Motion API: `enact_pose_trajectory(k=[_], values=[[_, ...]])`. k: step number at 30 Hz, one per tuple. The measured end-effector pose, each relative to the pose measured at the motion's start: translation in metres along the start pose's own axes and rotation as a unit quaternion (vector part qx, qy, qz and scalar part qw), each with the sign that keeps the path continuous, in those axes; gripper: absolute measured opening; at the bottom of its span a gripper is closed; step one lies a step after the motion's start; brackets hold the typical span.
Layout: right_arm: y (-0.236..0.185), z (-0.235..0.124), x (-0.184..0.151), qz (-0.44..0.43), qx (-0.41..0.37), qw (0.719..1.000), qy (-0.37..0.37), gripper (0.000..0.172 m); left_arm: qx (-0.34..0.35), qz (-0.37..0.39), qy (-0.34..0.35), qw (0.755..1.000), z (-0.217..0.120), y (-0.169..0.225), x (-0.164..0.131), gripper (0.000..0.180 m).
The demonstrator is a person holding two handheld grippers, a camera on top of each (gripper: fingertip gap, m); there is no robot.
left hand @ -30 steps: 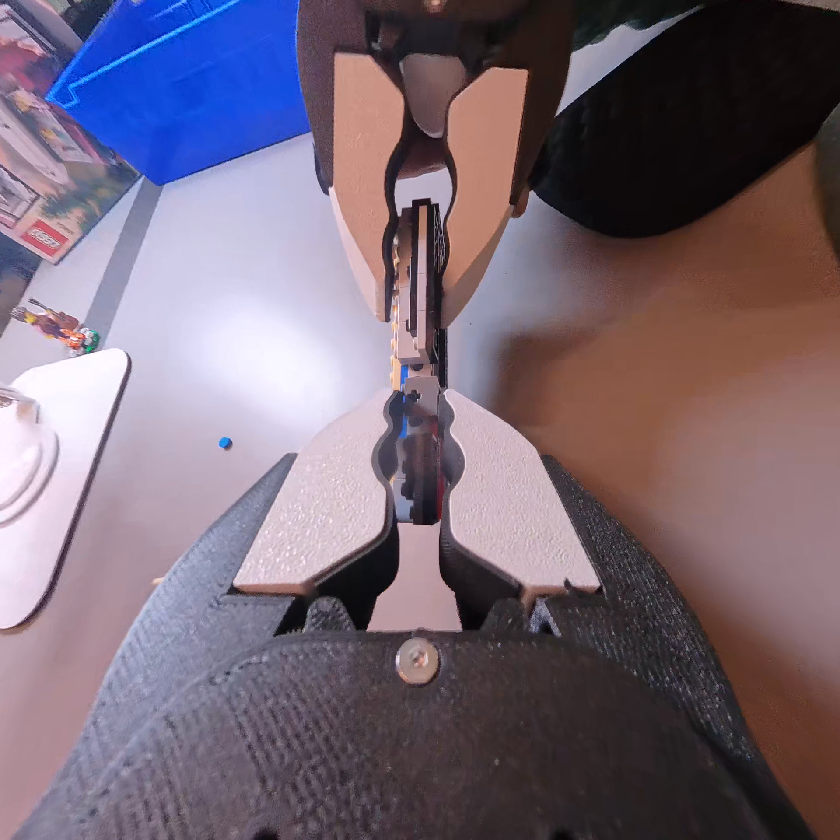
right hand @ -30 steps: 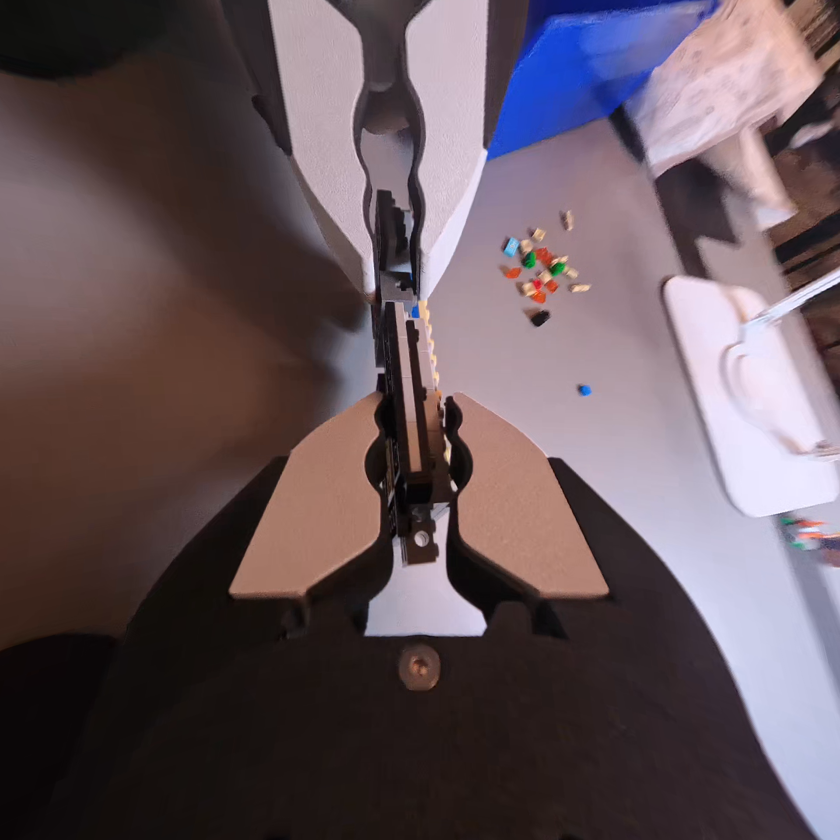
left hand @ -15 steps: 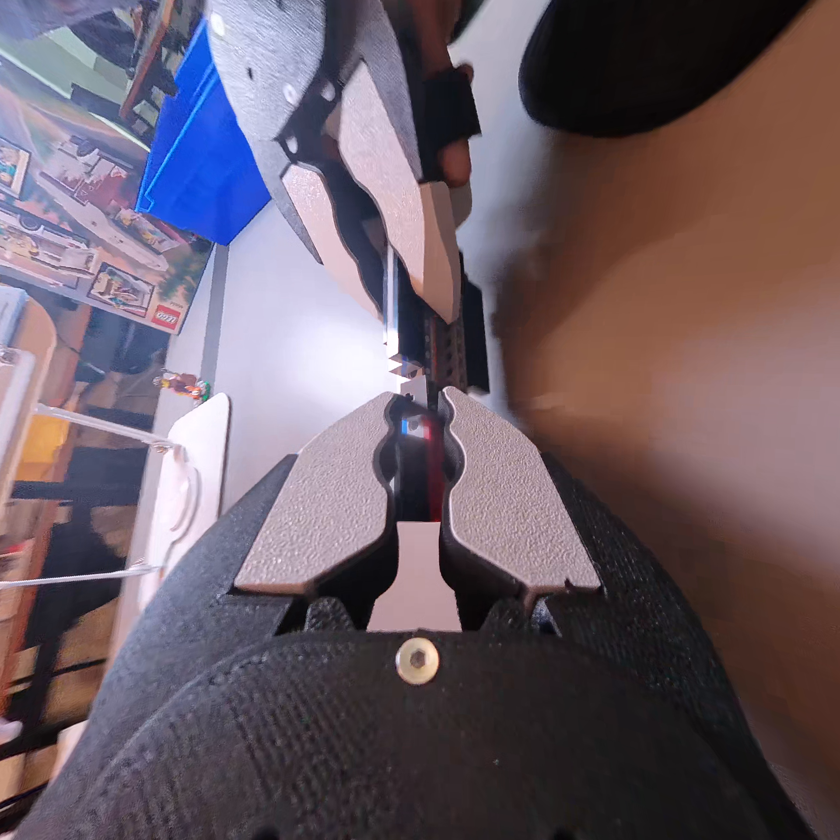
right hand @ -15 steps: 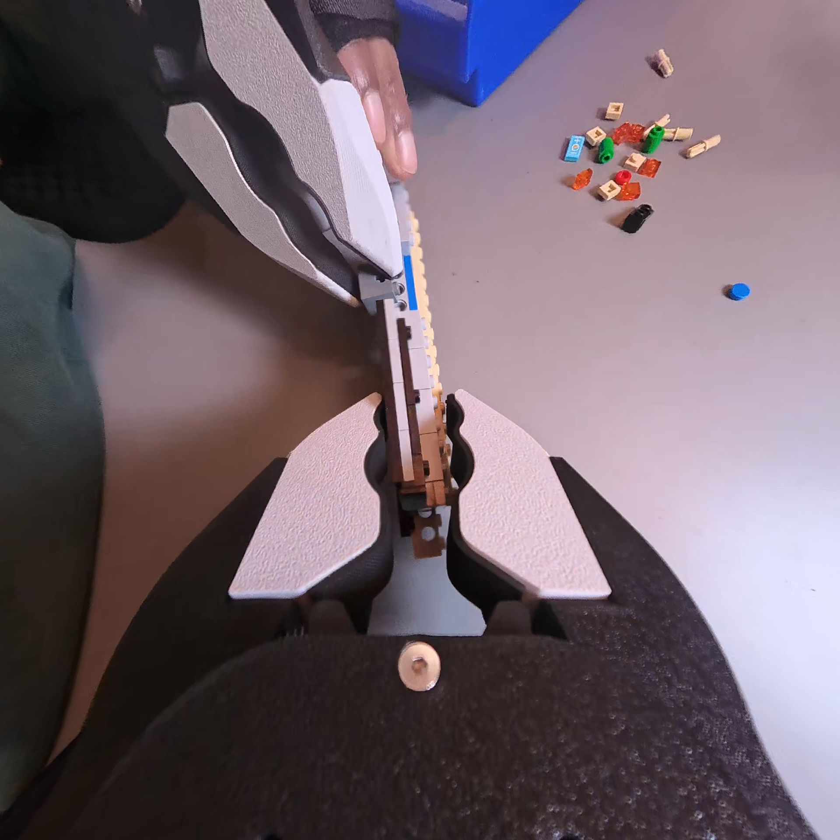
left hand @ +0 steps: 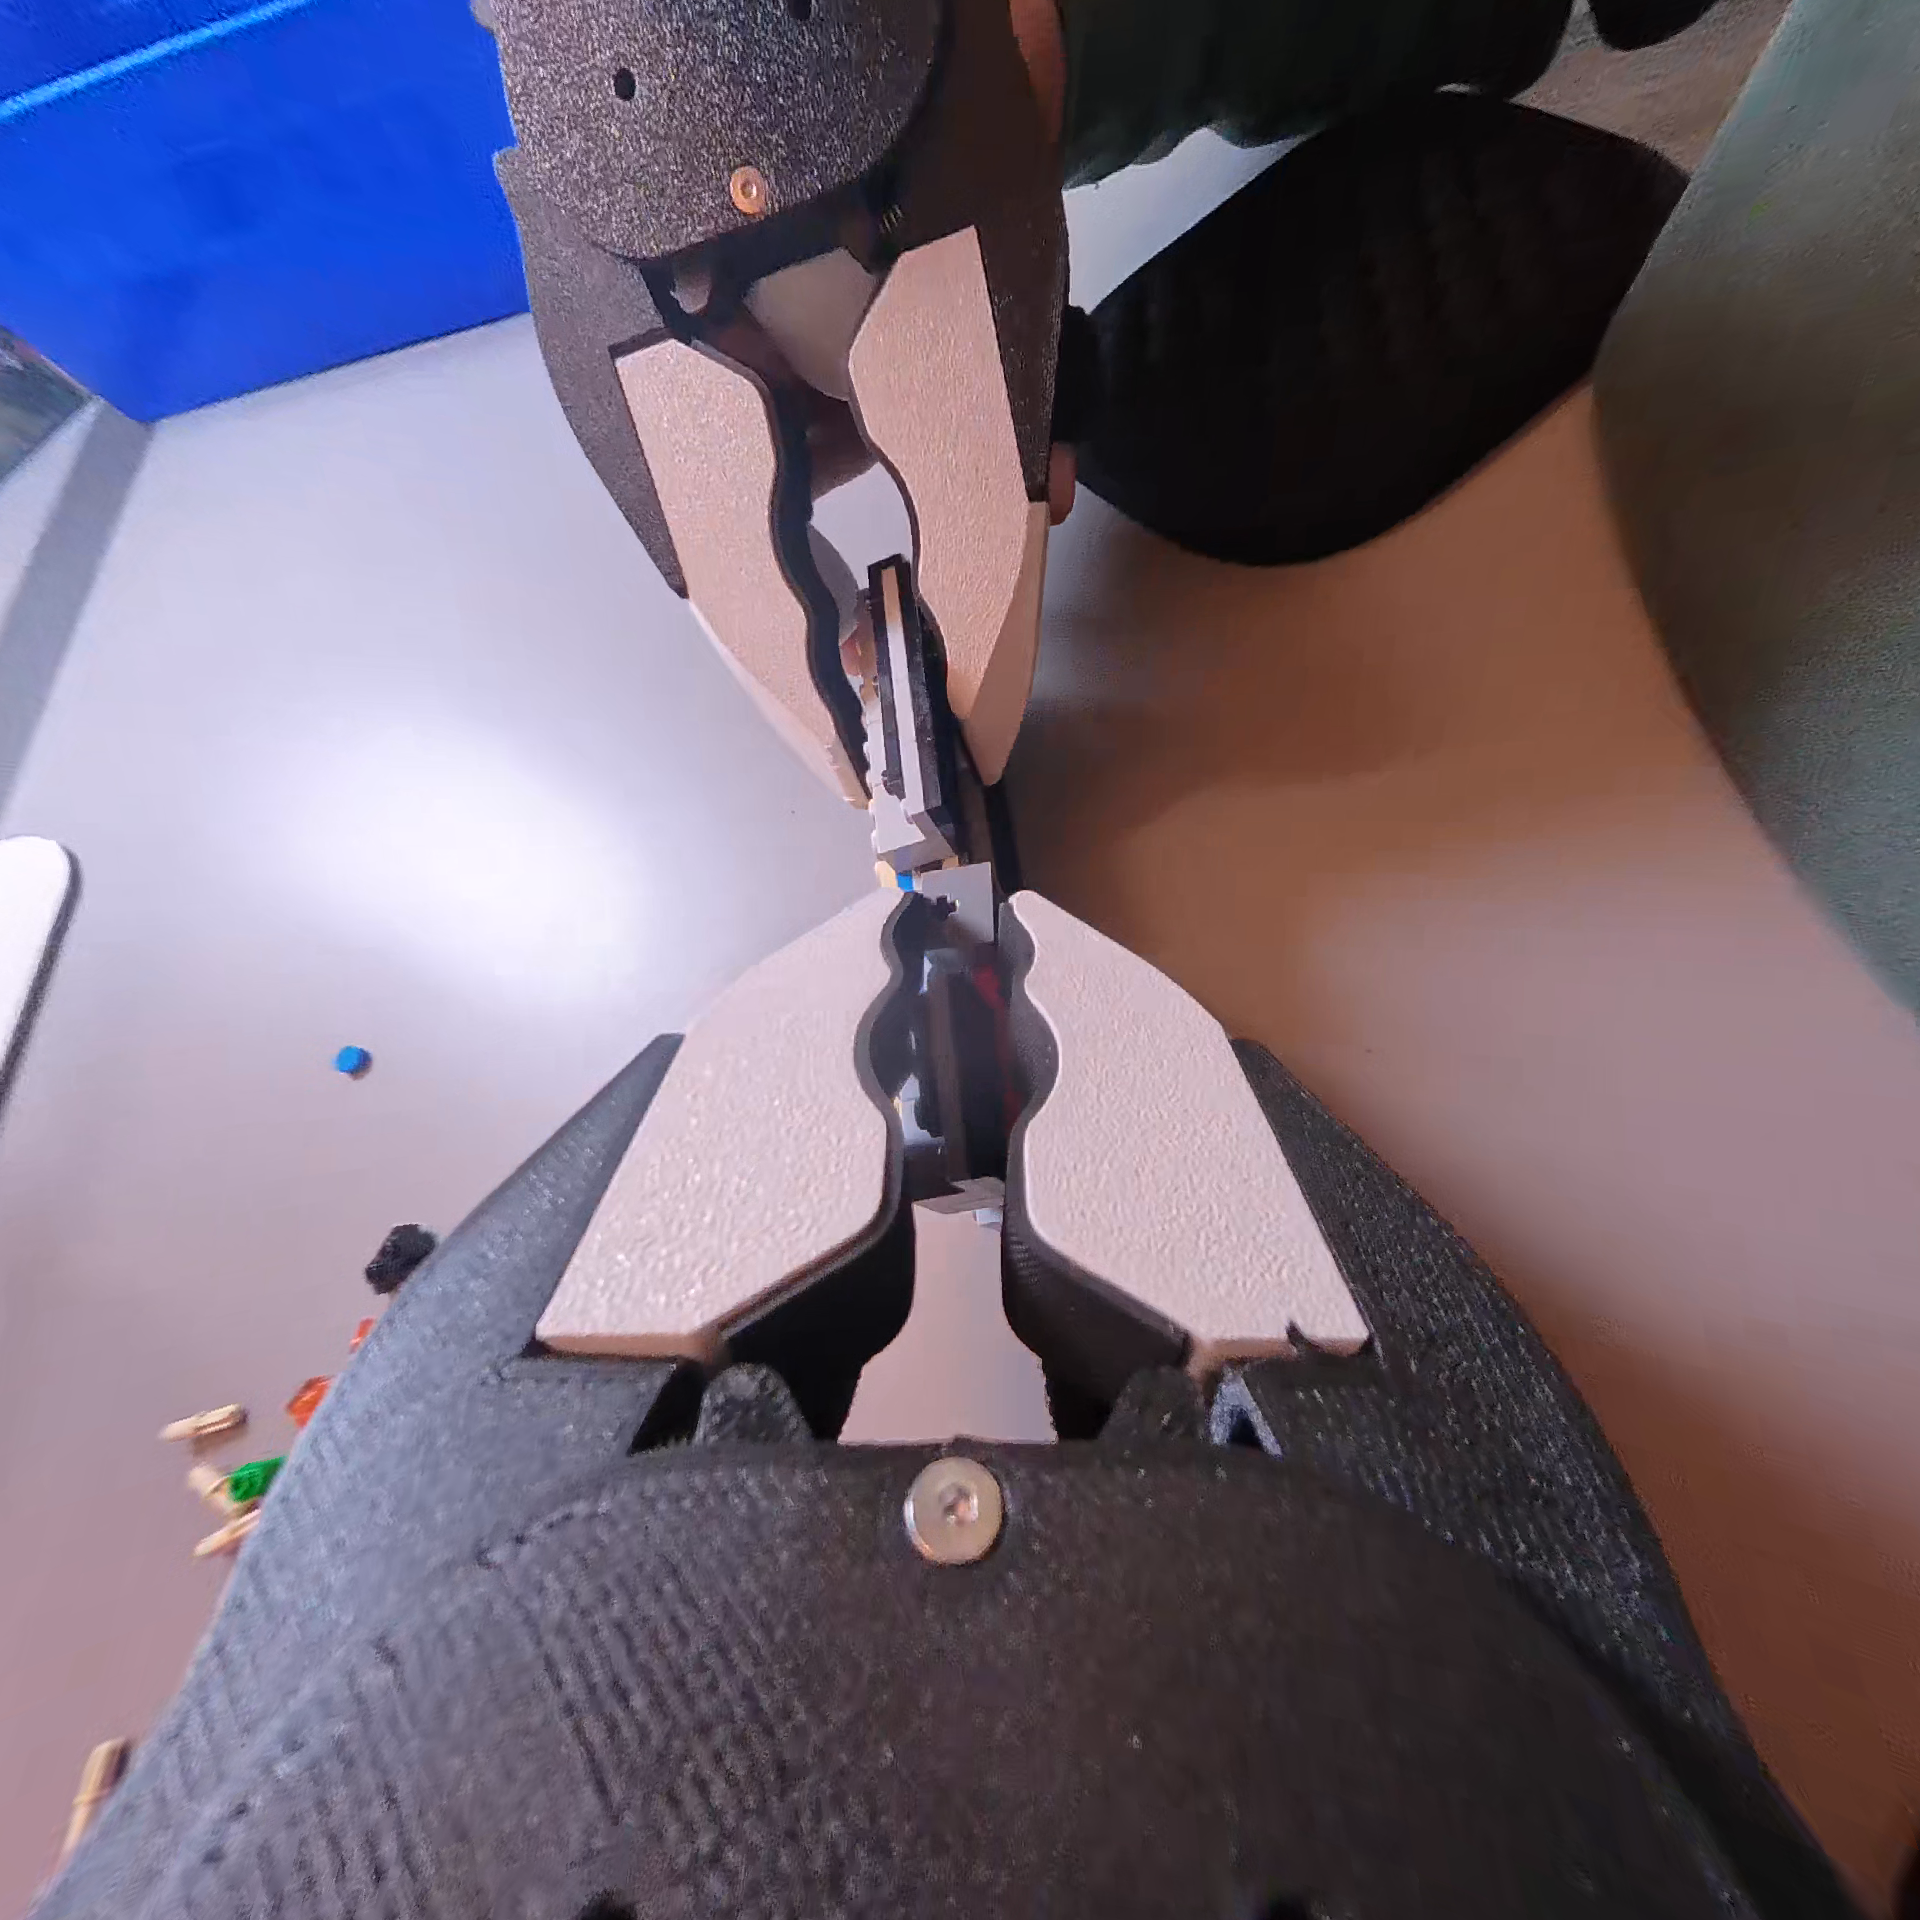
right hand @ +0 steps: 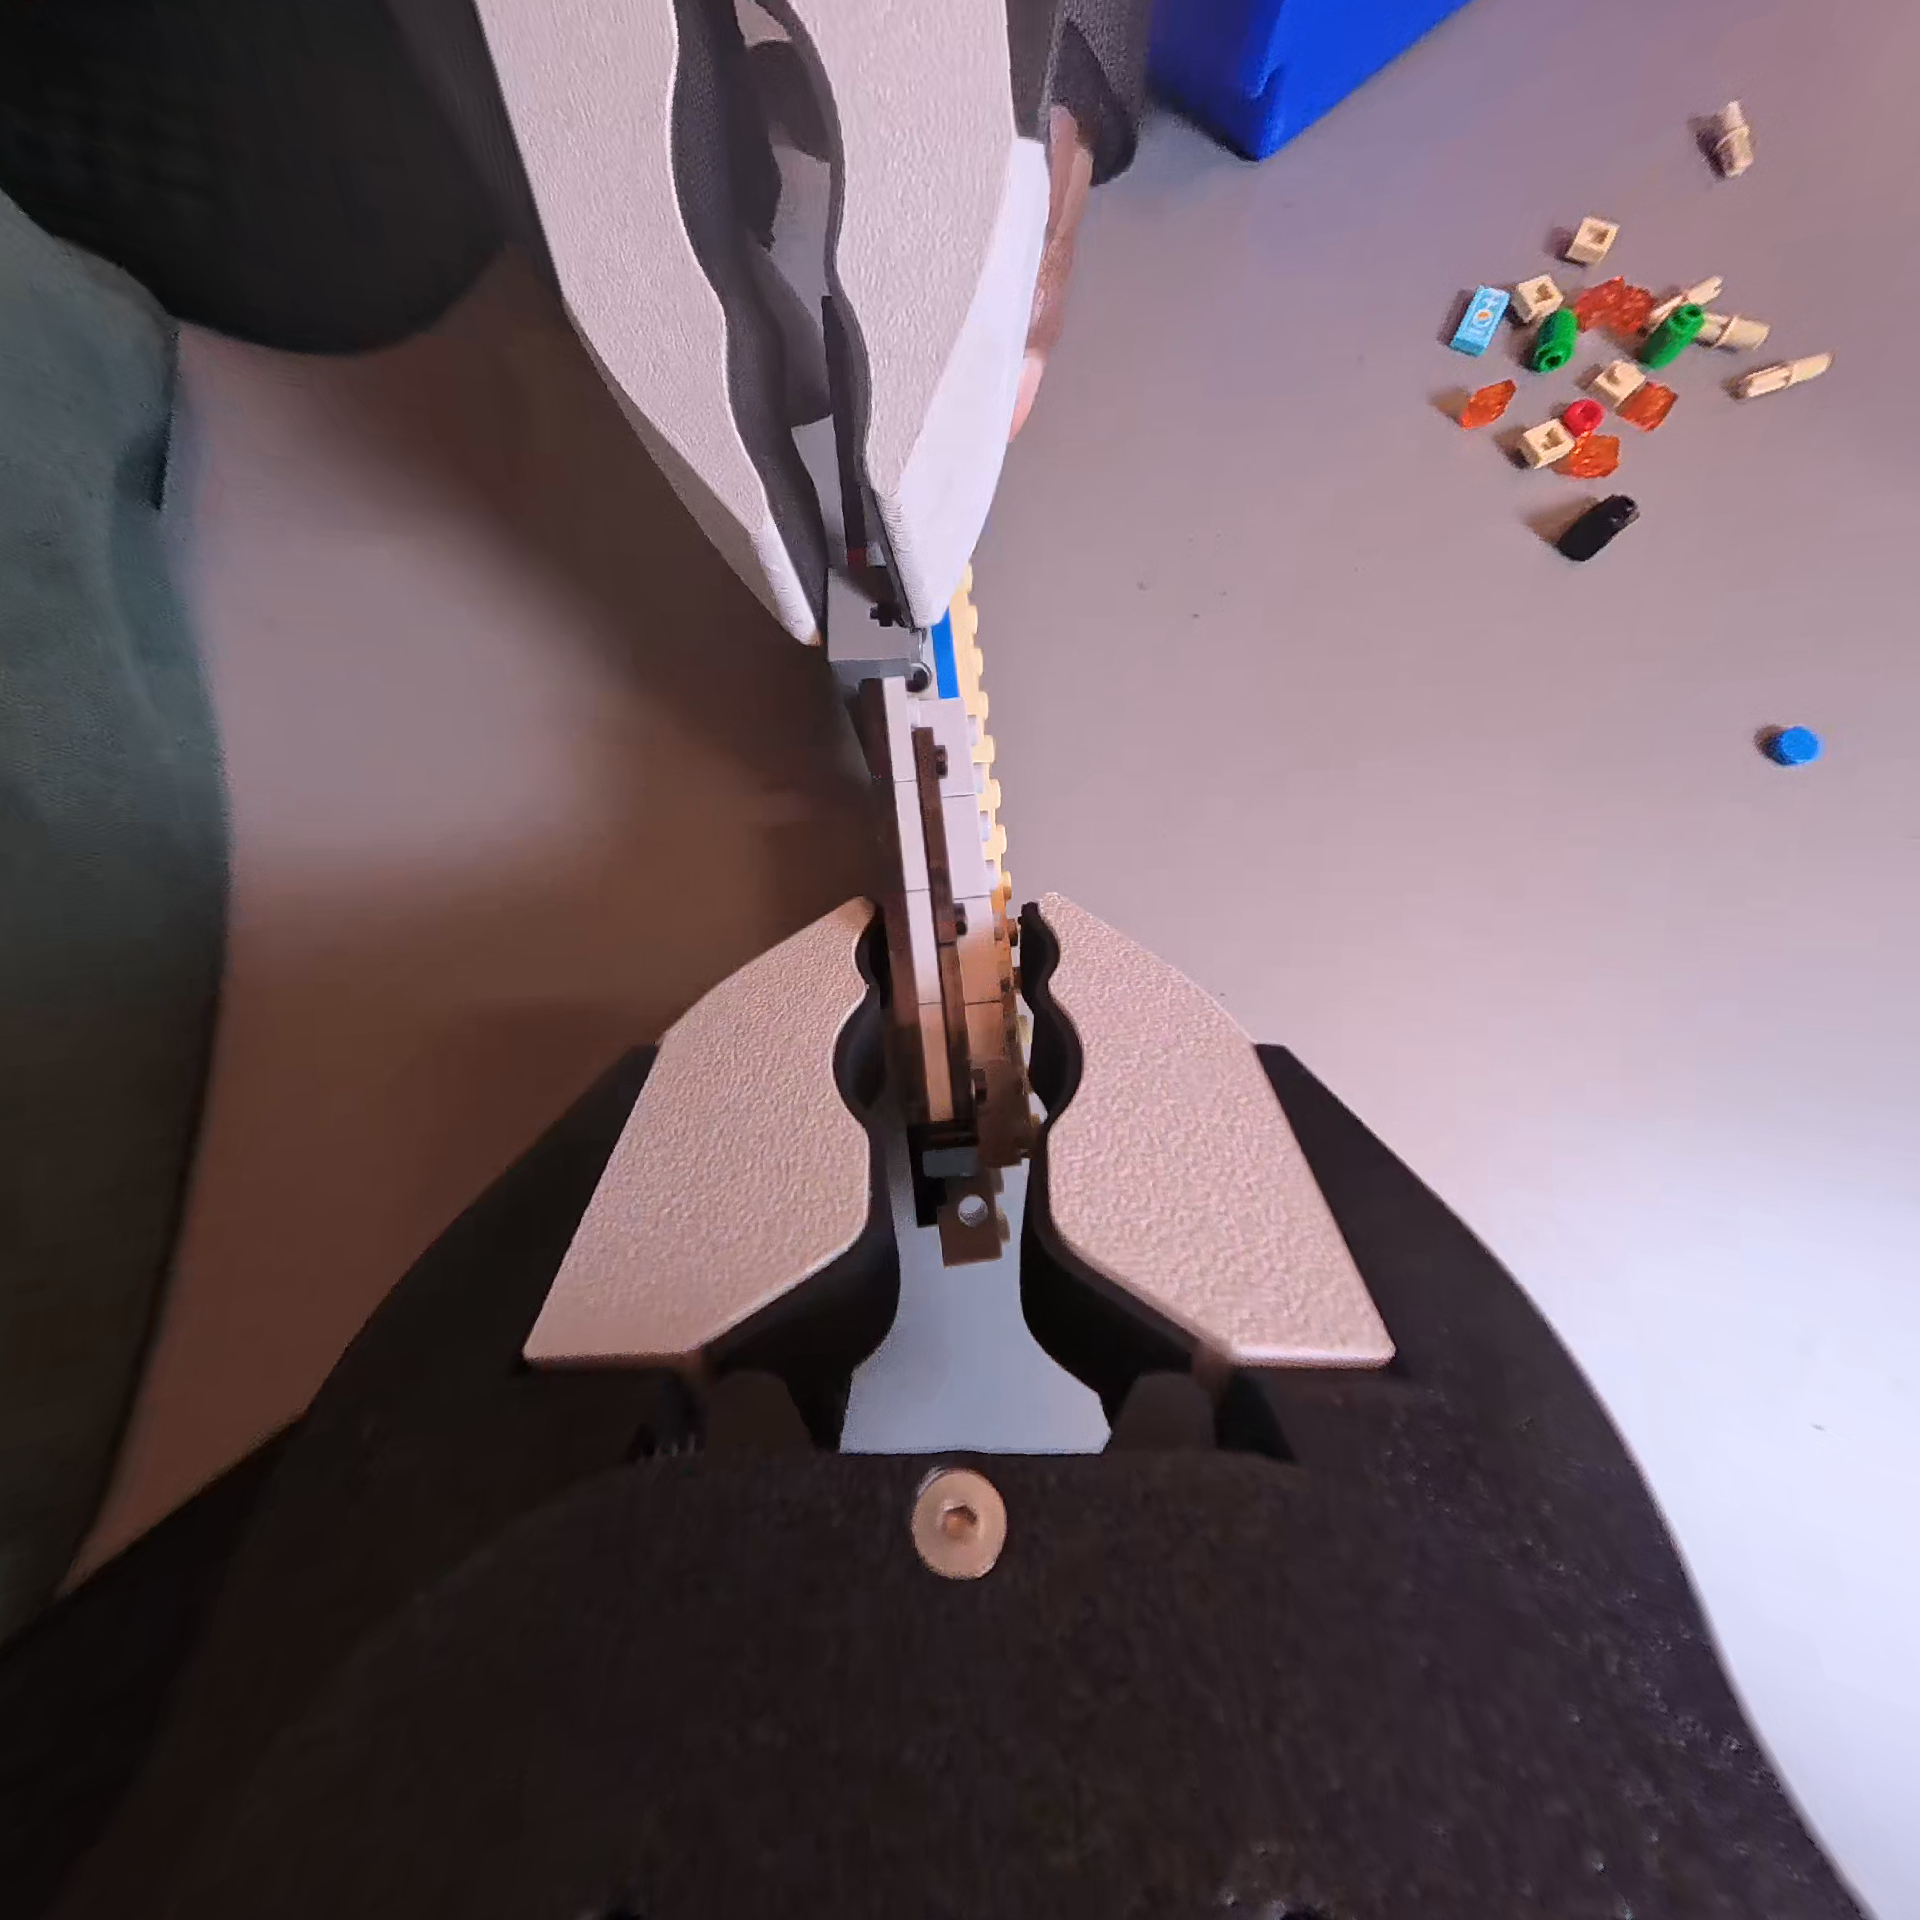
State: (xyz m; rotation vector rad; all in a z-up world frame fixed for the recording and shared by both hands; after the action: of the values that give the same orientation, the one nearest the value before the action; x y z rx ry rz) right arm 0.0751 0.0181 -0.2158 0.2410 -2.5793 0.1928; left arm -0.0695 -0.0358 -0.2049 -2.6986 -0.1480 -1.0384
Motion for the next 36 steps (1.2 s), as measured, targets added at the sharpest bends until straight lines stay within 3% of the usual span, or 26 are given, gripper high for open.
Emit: enact_pose_trajectory(k=[3,5,8,19,23,26,29,32,36], values=[[-0.002,0.002,0.001,0.0,0.027,1.0,-0.01,0.023,-0.066,-0.027,0.001,0.997,0.002,-0.001,-0.002,0.013],[0.005,0.002,0.0,0.052,0.06,0.997,0.003,0.024,-0.103,-0.014,0.016,0.994,0.002,0.005,0.001,0.013],[0.012,0.003,-0.007,0.075,0.083,0.994,-0.002,0.023,-0.028,0.051,-0.042,0.997,0.002,0.008,0.009,0.013],[0.025,-0.014,-0.017,0.104,0.021,0.992,0.066,0.021,0.031,0.0,-0.006,0.999,-0.031,-0.005,-0.001,0.013],[0.035,-0.023,-0.029,0.104,-0.043,0.991,0.078,0.022,0.102,-0.016,-0.005,0.995,-0.064,-0.01,-0.011,0.013],[0.039,-0.029,-0.037,0.111,-0.055,0.988,0.087,0.022,0.191,-0.048,-0.027,0.98,-0.106,-0.019,-0.026,0.013],[0.04,-0.032,-0.041,0.114,-0.054,0.988,0.089,0.022,0.283,-0.131,-0.056,0.948,-0.154,-0.033,-0.052,0.014],[0.039,-0.03,-0.042,0.111,-0.051,0.988,0.09,0.022,0.305,-0.236,-0.108,0.916,-0.178,-0.043,-0.088,0.013],[0.036,-0.028,-0.039,0.095,-0.05,0.99,0.091,0.022,0.286,-0.292,-0.157,0.899,-0.173,-0.043,-0.117,0.02]])
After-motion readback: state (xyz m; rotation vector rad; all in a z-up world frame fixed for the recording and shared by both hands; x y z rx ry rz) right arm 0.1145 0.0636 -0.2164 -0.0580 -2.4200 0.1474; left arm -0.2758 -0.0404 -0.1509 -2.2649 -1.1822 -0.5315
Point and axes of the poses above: each gripper's, where its closed fingertips meet, z out along the fingers, x out of its top, y = z × x across the jaws, the point moved 8 cm from there along -z, back along the fingers, and after that the axes turned 12 degrees about -y, right-handed, at the moved point
